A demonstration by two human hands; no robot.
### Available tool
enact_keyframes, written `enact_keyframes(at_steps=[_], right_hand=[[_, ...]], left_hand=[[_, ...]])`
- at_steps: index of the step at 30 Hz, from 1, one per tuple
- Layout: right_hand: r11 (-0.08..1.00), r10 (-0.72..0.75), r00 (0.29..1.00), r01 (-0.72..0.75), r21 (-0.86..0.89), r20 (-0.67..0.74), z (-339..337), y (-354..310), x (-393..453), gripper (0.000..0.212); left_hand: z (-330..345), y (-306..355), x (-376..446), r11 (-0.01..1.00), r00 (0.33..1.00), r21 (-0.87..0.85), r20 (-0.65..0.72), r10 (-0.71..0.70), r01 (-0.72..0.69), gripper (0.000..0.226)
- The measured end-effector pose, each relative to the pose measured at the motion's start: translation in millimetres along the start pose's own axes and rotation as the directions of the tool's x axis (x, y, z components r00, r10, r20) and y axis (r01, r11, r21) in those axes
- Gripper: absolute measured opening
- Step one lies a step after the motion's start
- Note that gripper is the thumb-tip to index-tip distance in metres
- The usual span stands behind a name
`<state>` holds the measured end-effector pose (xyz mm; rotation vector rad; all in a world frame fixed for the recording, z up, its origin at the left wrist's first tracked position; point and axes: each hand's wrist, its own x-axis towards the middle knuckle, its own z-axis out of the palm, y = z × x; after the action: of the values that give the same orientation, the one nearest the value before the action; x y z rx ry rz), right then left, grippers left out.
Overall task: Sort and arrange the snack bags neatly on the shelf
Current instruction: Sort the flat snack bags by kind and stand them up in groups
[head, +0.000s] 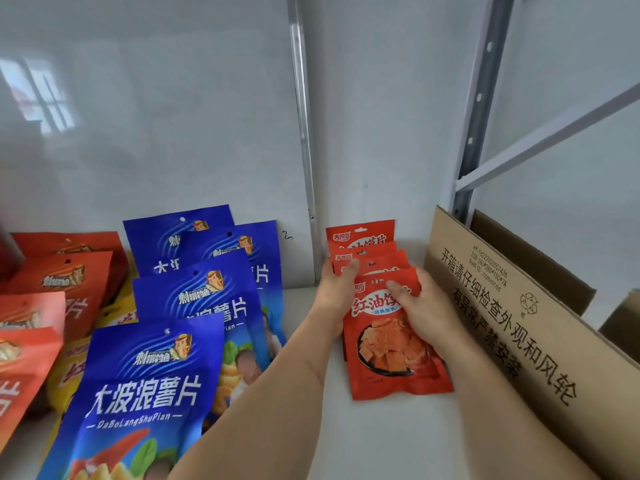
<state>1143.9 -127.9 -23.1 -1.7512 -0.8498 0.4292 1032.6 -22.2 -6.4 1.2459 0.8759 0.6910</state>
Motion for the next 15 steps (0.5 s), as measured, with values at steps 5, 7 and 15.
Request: enact_keyframes(at_steps=[5,7,15], right_hand=[[1.000,0.012,1.000,-0.012,0.004,0.007,-1,1,-2,0.035],[1.000,0.006,1.000,-0.006,0.014,0.004,0,1,-1,0.036],[0.999,0.013,1.000,-0.014,-0.049,-0.025,-2,-10,-5,0.032]], left_hand=[[1,2,0,1.000,1.000,0.013,0.001,-0.013,0.013,0.042],[0,3,-1,1.000,1.000,0.020,0.003,-0.012,0.012,0.043],[-5,7,-13,0.994,0.997,0.112,-0.080,0.009,0.000,0.042]])
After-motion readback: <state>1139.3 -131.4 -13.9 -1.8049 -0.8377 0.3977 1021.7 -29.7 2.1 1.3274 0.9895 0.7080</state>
